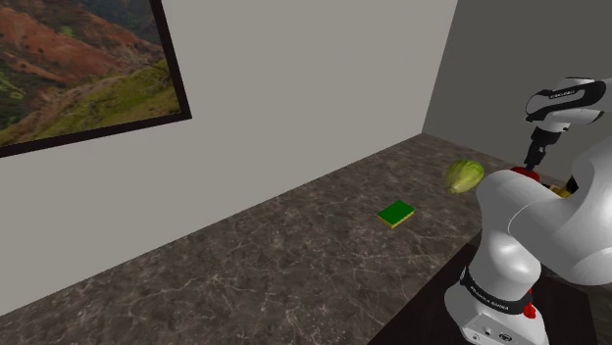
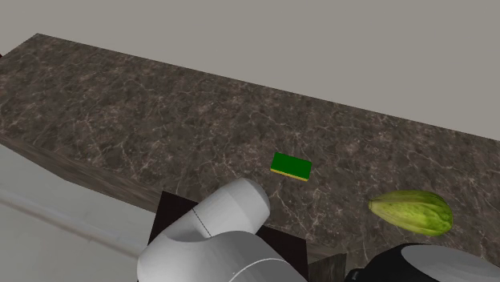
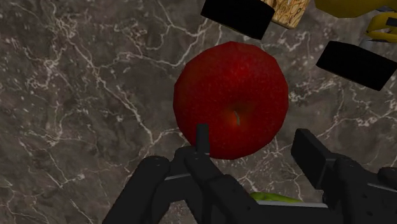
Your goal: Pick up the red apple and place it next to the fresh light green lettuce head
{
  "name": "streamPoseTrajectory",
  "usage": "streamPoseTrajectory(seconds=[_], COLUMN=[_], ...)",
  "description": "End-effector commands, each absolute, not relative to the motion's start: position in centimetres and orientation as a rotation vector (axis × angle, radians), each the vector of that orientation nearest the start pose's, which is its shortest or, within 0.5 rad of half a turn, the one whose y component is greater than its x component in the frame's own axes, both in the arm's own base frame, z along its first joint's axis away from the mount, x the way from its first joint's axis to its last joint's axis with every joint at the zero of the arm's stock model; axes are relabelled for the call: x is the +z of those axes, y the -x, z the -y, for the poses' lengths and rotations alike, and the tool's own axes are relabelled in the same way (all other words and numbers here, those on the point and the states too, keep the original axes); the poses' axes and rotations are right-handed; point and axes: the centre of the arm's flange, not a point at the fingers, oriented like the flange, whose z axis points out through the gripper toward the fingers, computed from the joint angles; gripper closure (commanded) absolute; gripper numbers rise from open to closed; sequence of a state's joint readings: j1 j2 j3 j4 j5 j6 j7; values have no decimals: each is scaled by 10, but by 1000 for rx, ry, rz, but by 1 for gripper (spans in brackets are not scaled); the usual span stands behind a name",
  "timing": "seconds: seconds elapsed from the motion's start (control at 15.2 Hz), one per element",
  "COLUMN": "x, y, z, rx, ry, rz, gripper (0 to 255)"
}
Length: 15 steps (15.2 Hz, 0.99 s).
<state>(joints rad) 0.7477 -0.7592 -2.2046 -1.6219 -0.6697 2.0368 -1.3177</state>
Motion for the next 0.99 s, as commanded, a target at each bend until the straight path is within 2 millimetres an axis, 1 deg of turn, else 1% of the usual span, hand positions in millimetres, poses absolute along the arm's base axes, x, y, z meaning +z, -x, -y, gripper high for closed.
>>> streamPoseTrajectory(seconds=[0.0, 0.2, 0.4, 0.46, 0.92], x=[310, 310, 349, 360, 360], y=[56, 56, 56, 56, 56], z=[677, 677, 677, 677, 677], rx=[0, 0, 0, 0, 0], ry=[3147, 3147, 3147, 3147, 3147], rz=[64, 64, 64, 64, 64], gripper=[0, 0, 0, 0, 0])
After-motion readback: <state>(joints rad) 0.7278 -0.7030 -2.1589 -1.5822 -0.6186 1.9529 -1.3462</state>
